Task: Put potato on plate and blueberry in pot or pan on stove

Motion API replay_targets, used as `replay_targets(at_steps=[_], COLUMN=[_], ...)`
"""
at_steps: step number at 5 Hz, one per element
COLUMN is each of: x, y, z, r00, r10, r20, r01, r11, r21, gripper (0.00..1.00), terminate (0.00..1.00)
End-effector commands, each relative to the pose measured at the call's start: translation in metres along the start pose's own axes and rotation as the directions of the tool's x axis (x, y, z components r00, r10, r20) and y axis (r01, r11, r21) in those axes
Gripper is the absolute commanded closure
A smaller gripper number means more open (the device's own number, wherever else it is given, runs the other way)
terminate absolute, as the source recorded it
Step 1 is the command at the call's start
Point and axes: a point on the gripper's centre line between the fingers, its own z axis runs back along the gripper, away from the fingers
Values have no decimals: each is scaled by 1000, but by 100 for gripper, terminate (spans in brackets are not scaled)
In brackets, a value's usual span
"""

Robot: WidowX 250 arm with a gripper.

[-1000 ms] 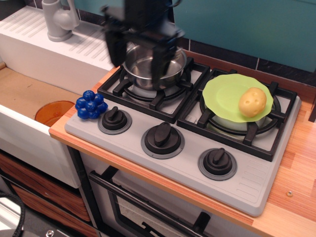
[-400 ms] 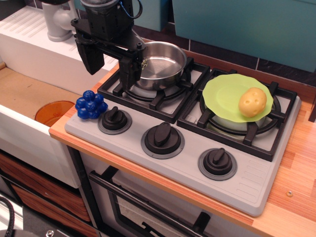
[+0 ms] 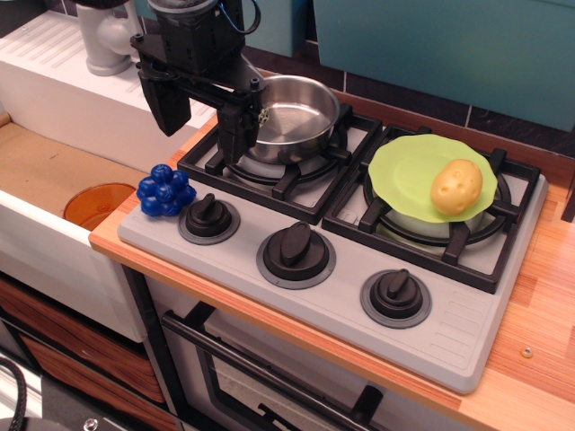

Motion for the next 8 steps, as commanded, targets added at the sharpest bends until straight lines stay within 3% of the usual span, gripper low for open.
replay_targets(at_steps=[1, 3, 8], x=[17, 17, -1], y=[20, 31, 59], z=[-2, -5, -55], r00=[995, 993, 968], r10=[-44, -40, -70], r20=[88, 113, 239], r01=[39, 29, 45], r11=[998, 995, 993], r21=[48, 98, 111], gripper=[0, 0, 0], terminate=[0, 0, 0])
